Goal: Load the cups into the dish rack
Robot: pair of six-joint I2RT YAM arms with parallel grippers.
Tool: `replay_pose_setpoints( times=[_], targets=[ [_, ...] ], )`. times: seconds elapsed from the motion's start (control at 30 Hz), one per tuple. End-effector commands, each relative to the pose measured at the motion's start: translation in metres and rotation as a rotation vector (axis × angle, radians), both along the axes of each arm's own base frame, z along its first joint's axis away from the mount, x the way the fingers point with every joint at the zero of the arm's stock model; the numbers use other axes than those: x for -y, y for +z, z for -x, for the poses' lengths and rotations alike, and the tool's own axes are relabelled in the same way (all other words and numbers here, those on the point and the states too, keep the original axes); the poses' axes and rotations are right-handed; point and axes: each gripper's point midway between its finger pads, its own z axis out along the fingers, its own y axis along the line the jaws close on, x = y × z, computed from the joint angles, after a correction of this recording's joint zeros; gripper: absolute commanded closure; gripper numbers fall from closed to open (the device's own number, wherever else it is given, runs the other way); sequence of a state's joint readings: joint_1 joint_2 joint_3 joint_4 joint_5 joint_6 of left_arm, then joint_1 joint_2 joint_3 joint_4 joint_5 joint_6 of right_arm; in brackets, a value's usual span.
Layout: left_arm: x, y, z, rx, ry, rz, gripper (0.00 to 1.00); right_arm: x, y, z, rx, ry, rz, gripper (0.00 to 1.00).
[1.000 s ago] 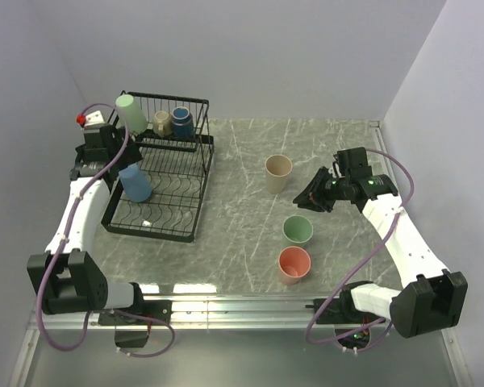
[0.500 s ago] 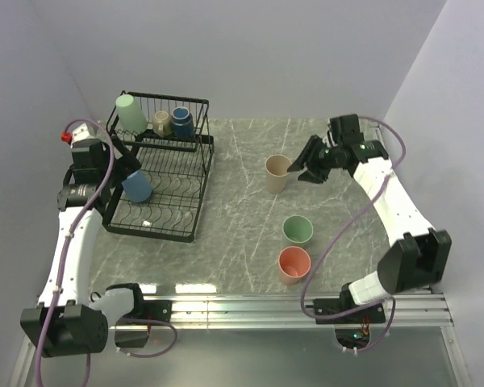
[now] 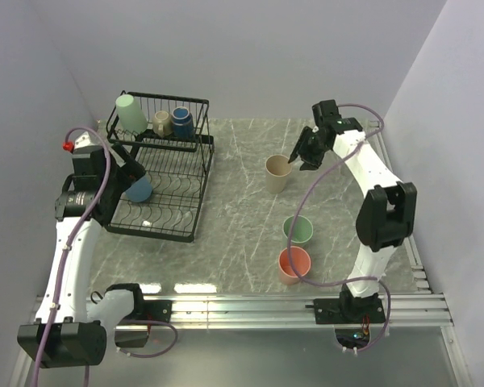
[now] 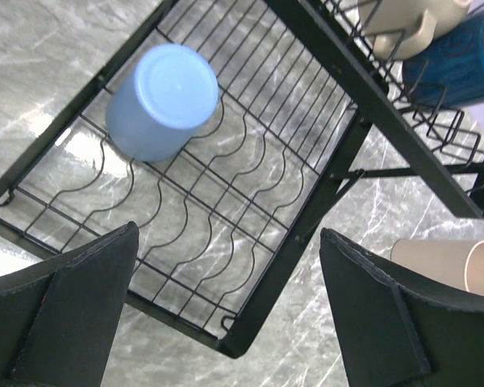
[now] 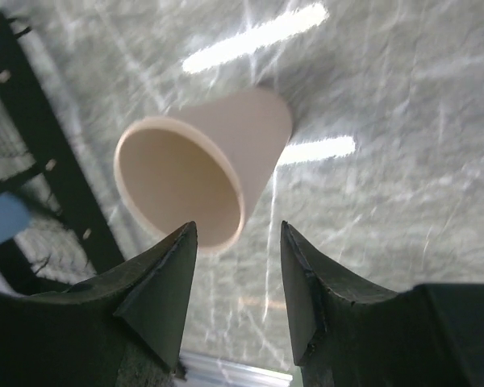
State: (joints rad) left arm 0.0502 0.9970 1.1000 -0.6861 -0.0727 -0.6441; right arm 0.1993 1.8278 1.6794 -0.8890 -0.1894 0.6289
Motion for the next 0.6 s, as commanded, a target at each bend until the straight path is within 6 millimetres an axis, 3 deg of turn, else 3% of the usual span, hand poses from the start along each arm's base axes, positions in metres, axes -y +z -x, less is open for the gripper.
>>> replay_pose_setpoints(
  times=[0.0,0.27,0.33,0.37,0.43,0.47,0.57],
  targets=[
    [0.008,0.019,0.003,0.032,-0.022,0.010,0.01,0.002,-0.004,-0.017,0.016,0.005,0.067,0.48],
    [0.012,0.026,0.000,0.030,-0.036,0.008,0.01,-0.018,-0.032,-0.017,-0.018,0.044,0.077,0.53],
    [0.013,0.028,-0.001,0.035,-0.041,0.010,0.01,-0.021,-0.037,-0.013,-0.028,0.057,0.084,0.66],
    [0.013,0.030,-0.002,0.036,-0.039,0.010,0.01,-0.022,-0.039,-0.013,-0.028,0.058,0.085,0.79],
    [0.014,0.033,-0.002,0.042,-0.043,0.008,0.01,-0.020,-0.040,-0.008,-0.030,0.058,0.088,0.88],
    [0.014,0.033,-0.002,0.044,-0.044,0.007,0.01,-0.019,-0.039,-0.008,-0.024,0.058,0.089,1.00],
    [0.012,0.036,-0.002,0.051,-0.040,0.001,0.01,-0.020,-0.037,-0.001,-0.025,0.066,0.083,1.00]
  ],
)
